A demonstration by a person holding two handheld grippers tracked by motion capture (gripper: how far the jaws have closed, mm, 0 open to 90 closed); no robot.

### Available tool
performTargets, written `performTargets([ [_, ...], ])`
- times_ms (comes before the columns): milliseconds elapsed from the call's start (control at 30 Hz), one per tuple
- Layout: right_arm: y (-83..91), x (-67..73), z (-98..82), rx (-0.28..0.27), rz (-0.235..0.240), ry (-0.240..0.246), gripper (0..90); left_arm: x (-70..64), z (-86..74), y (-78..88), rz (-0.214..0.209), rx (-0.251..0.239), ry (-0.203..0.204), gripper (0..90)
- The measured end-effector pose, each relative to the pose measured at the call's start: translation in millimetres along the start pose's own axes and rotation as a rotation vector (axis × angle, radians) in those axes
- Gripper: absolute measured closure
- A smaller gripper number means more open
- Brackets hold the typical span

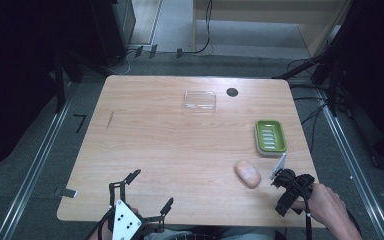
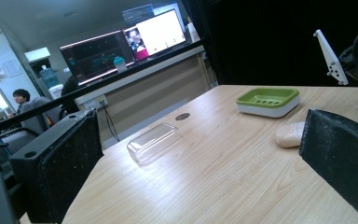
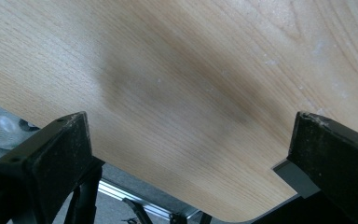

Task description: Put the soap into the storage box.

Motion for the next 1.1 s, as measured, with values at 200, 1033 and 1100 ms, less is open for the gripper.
performTargets([
  [200,0.9,1.7,-0.9,-0.002,0.0,-0.004,0.0,-0.9,0.5,0.1,-0.003,0.0,-0.005,0.0],
  [1033,19.0,10.1,8.6,-0.051,-0.011,0.016,0.0,-1.9,0.7,-3.7,-0.011,-0.001,-0.005,0.0],
  [1100,21.0,11.5,11.0,-0.055,-0.01,0.017,0.0,-1.9,0.7,-3.8,-0.013,-0.002,-0.006,0.0],
])
Point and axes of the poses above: each handheld gripper's, and its own axes: y roughly backward along the jaws, z roughly out of its top, x roughly to its left, the point moved 8 cm from there along -y, roughly forward along the jaws, and after that the axes turned 7 degrees about -z, right-handed, at the moved point
